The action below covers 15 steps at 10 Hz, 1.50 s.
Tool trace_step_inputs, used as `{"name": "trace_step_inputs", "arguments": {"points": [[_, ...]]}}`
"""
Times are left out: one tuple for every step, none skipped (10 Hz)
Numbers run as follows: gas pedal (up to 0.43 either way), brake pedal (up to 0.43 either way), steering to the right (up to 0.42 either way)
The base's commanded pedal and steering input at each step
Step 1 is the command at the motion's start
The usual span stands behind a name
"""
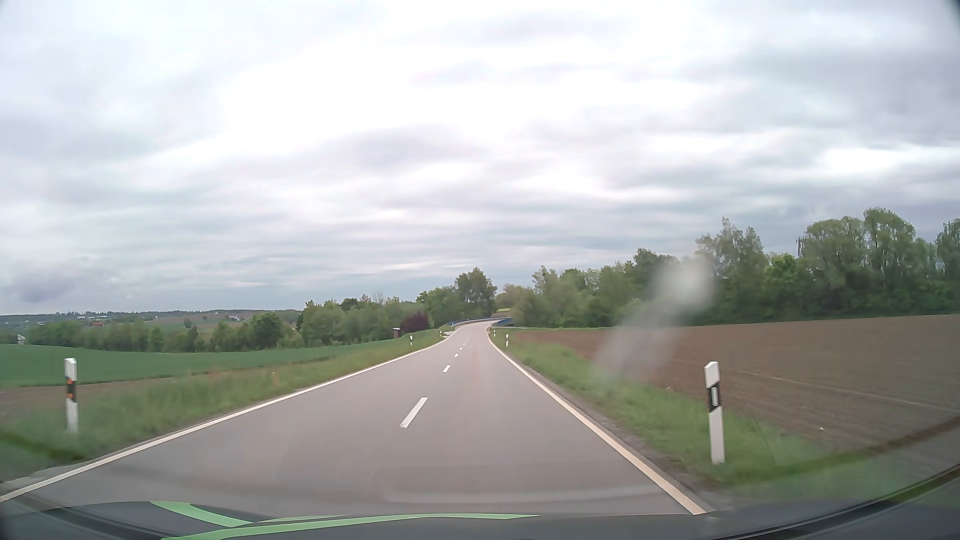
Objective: Follow the waypoints while adhering to traffic rules and regulations
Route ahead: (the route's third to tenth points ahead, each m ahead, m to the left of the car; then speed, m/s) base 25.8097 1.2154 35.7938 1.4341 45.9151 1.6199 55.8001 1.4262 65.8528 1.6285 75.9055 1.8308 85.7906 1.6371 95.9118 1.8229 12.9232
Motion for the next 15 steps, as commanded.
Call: {"name": "trace_step_inputs", "arguments": {"points": [[0.311,0.000,-0.005],[0.311,0.000,-0.005],[0.311,0.000,-0.004],[0.311,0.000,-0.005],[0.311,0.000,-0.004],[0.311,0.000,-0.004],[0.311,0.000,-0.004],[0.311,0.000,-0.004],[0.311,0.000,-0.004],[0.311,0.000,-0.004],[0.311,0.000,-0.004],[0.311,0.000,-0.004],[0.311,0.000,-0.004],[0.311,0.000,-0.004],[0.299,0.000,-0.004]]}}
